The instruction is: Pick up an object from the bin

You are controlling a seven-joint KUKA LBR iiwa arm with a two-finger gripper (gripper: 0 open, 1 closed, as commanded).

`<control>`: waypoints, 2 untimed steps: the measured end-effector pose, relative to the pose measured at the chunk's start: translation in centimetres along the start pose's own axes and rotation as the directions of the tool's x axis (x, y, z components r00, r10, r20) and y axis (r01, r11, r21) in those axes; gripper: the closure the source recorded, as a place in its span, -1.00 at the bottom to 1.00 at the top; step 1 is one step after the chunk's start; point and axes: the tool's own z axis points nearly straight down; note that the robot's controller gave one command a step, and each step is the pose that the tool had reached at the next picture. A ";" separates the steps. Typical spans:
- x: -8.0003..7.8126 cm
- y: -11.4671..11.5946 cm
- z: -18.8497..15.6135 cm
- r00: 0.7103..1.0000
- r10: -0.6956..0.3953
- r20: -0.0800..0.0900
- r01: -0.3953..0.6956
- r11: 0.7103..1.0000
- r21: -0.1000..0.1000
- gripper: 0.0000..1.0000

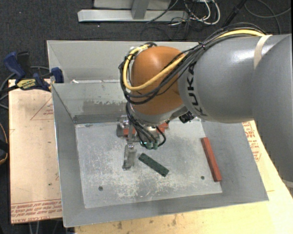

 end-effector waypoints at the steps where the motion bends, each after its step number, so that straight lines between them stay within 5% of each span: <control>1: -2.0 -7.1 1.1 0.998 0.061 0.008 -0.061 0.998 0.002 -1.00; 2: -5.0 -11.3 9.3 0.993 0.118 0.003 -0.118 0.993 0.001 -1.00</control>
Offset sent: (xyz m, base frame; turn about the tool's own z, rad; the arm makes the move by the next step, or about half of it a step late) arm 0.0188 -0.0662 -0.0097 0.0529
